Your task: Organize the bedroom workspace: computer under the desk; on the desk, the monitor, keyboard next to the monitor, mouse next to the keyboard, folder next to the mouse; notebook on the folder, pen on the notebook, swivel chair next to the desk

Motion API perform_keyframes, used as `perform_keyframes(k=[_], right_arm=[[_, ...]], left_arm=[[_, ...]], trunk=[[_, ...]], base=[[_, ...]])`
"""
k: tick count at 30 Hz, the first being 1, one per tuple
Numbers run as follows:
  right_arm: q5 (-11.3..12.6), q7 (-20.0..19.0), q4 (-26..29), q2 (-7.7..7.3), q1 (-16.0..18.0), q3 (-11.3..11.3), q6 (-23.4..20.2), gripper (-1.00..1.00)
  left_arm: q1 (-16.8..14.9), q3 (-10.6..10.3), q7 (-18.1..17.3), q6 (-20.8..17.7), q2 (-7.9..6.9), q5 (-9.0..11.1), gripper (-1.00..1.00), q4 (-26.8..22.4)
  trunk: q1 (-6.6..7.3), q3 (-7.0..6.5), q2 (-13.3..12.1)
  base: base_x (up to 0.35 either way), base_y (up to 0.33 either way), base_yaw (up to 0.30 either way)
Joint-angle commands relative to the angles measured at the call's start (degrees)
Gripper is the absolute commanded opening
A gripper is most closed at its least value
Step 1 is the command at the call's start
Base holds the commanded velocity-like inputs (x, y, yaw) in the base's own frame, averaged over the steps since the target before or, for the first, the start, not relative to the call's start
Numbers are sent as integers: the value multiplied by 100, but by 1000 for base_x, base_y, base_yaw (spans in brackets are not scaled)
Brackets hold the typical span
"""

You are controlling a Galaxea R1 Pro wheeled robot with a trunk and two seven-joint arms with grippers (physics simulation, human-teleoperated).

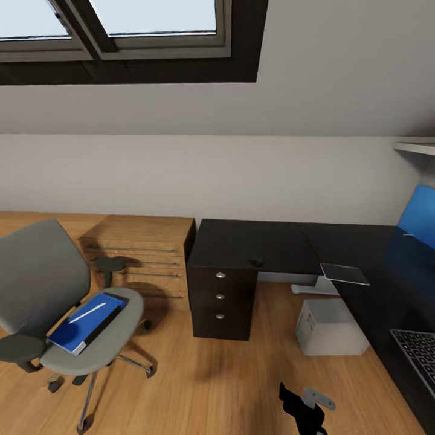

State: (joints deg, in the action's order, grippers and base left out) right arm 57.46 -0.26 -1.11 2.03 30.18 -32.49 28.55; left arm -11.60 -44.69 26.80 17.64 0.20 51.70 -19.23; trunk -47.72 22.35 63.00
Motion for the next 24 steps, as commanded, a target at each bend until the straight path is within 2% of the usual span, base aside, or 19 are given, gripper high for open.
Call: perform_keyframes(k=[1,6,15,16,19,20,22,23,24], right_arm=[[27,-4,-12,5,6,-47,19,100],[-156,-1,-12,8,6,-40,-3,100],[-198,-12,-2,21,6,-50,37,100],[-221,4,28,61,6,-72,181,100],[-296,46,125,144,15,-98,264,100],[-322,70,161,159,20,-106,255,100],[-468,302,345,195,59,-123,21,100],[-836,953,924,185,199,-139,-658,100],[-1035,1301,1349,162,253,-144,-1010,100]], left_arm=[[-5,-49,29,29,-3,50,100,-2],[-7,-49,27,24,-11,58,100,-2],[-1,-53,27,104,-5,29,100,-4],[0,-69,14,548,-3,24,100,-33],[0,-194,8,1060,-8,18,100,-163],[0,-239,12,1107,-14,18,100,-252],[0,-383,58,1077,-57,12,100,-859],[0,-472,317,384,-227,-5,100,-2004],[0,-487,543,-16,-303,-49,100,-2553]], trunk=[[-4,6,4],[-4,7,4],[-4,7,4],[-4,7,4],[-4,7,4],[-4,7,4],[-4,7,4],[-4,7,4],[-4,7,4]], base=[[334,0,-1],[319,0,0],[201,0,0],[34,0,0],[19,0,0],[9,0,0],[5,0,0],[1,0,0],[0,0,0]])
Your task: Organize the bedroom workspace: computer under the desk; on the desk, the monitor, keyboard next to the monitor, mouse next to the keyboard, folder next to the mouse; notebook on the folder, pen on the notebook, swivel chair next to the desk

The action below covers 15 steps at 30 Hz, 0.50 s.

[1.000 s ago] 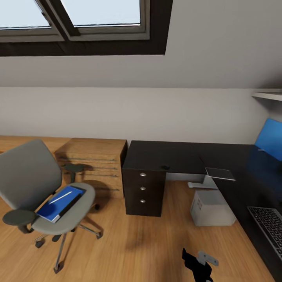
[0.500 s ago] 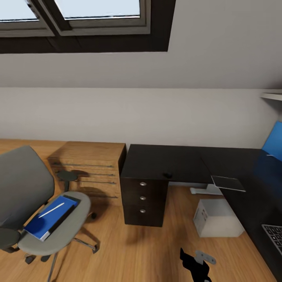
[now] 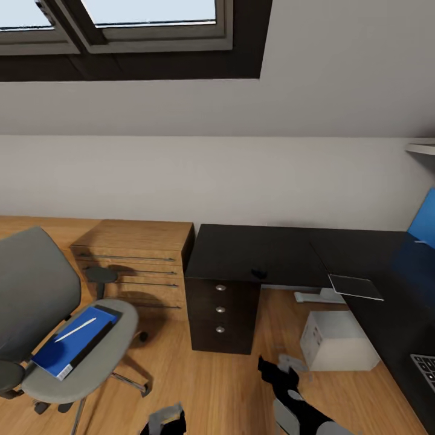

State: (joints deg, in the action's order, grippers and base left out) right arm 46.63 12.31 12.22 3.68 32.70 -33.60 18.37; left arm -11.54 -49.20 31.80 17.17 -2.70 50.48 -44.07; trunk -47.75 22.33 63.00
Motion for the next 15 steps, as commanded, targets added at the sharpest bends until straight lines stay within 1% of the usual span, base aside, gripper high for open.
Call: perform_keyframes(k=[1,2,3,4,5,6,7,8,9,10,12,13,15], right_arm=[[-149,424,512,-52,35,-34,-397,100],[-322,806,1032,-142,60,-29,-857,100],[-485,1298,1838,-327,84,-7,-1604,100],[-559,1611,2600,-534,100,77,-2319,100],[-584,1732,3028,-654,115,224,-2741,100],[-606,1843,3471,-771,178,598,-3280,100],[-616,1883,3642,-815,251,905,-3593,100],[-620,1895,3703,-831,290,1057,-3741,100],[-633,1913,3822,-869,386,1445,-4129,100],[-640,1913,3860,-883,424,1609,-4297,100],[-658,1923,3898,-892,457,1738,-4443,100],[-674,1936,3990,-911,480,1832,-4546,100],[-678,1936,4009,-916,486,1856,-4568,100]], left_arm=[[-7,-30,358,-369,-79,-4,100,-637],[-7,-7,738,-751,-143,-96,100,-1210],[-7,99,1323,-1319,-239,-184,100,-2018],[-11,397,1753,-1940,-272,-234,100,-2709],[-12,685,1928,-2383,-248,-258,100,-3077],[-14,1180,2093,-3024,-129,-283,100,-3434],[-17,1546,2153,-3381,-23,-293,100,-3566],[-19,1735,2173,-3528,27,-295,100,-3610],[-21,2268,2206,-3828,126,-289,100,-3673],[-21,2494,2216,-3938,163,-297,100,-3689],[-18,2685,2232,-4031,183,-345,100,-3732],[-22,2843,2238,-4087,133,-580,100,-3759],[-23,2880,2233,-4097,94,-707,100,-3761]], trunk=[[-1,9,4],[-1,9,4],[-1,9,4],[-1,9,4],[-1,9,4],[-1,9,4],[-1,9,4],[-1,9,4],[-1,9,4],[-1,9,4],[-1,9,4],[-1,9,4],[-1,9,4]], base=[[0,0,0],[0,0,0],[0,0,0],[0,0,0],[0,0,0],[0,0,0],[0,0,0],[0,0,0],[0,0,0],[0,0,0],[0,0,0],[0,0,0],[15,0,0]])
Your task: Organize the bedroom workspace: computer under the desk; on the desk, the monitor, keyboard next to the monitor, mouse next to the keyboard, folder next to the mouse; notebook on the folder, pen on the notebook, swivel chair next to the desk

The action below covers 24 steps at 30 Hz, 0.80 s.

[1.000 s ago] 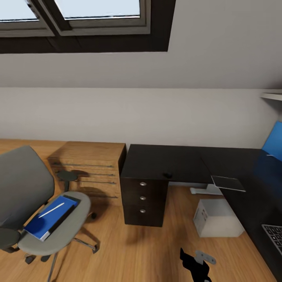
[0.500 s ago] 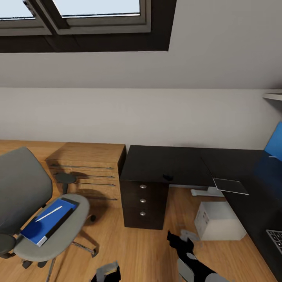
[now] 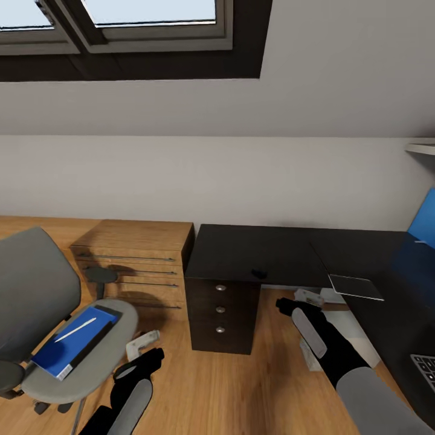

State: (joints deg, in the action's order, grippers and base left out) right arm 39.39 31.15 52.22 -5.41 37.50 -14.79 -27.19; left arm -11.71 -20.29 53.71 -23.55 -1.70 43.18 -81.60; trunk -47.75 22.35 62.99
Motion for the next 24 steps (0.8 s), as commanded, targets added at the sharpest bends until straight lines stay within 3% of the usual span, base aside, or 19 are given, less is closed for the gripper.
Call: perform_keyframes(k=[1,9,24], right_arm=[[45,54,11,-10,8,-19,-16,100],[36,57,36,-16,2,-8,-14,100],[-197,43,15,-109,-13,-15,-14,100]], left_arm=[[-6,-2,36,-32,-22,-24,100,-7],[-7,-10,-64,-44,-46,-86,100,67],[1,-40,-258,-27,-54,-72,100,92]], trunk=[[-1,7,5],[-1,7,5],[-1,7,5]], base=[[121,0,0],[288,0,0],[331,0,0]])
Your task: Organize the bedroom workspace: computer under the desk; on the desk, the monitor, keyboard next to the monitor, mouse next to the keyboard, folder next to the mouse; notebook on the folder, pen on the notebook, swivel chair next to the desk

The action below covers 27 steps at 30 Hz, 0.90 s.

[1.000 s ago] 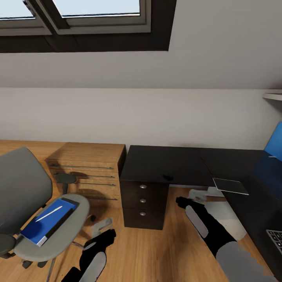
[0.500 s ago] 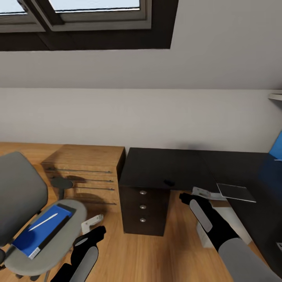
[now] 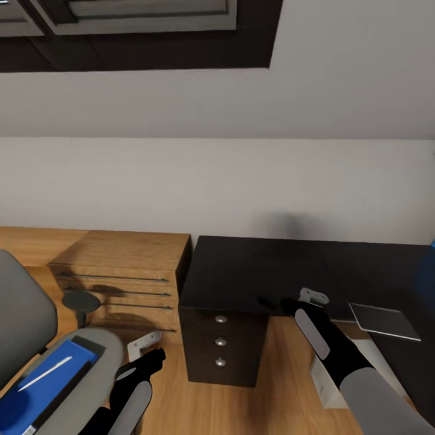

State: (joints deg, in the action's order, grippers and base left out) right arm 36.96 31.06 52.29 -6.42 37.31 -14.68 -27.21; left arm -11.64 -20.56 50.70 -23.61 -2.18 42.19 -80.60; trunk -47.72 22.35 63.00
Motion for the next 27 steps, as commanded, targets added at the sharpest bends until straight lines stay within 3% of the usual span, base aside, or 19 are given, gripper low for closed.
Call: perform_keyframes(k=[1,7,11,12,17,24,27], right_arm=[[31,50,7,-8,5,-26,-12,100],[-137,-188,-24,-1,-3,-38,-19,100],[-307,-466,-161,-1,-4,-48,-27,100],[-444,-618,-278,4,-4,-56,-29,100],[-553,-796,-416,6,-5,-118,-40,100],[-617,-967,-707,9,-4,-596,-51,100],[-816,-1107,-716,1,-4,-936,-55,100]], left_arm=[[-6,-12,42,-19,-7,27,100,-8],[-5,34,51,353,-36,32,100,-16],[-5,41,53,624,-141,45,100,-17],[-5,56,54,684,-193,80,100,-17],[-5,170,51,715,-220,315,100,-17],[-5,285,50,718,-227,477,100,-37],[-5,284,45,718,-224,482,100,-41]], trunk=[[-4,7,4],[-4,7,4],[-4,7,4],[-4,7,4],[-4,7,4],[-4,7,4],[-4,7,4]], base=[[332,0,0],[332,0,0],[332,0,0],[332,0,0],[330,0,0],[106,0,0],[10,0,0]])
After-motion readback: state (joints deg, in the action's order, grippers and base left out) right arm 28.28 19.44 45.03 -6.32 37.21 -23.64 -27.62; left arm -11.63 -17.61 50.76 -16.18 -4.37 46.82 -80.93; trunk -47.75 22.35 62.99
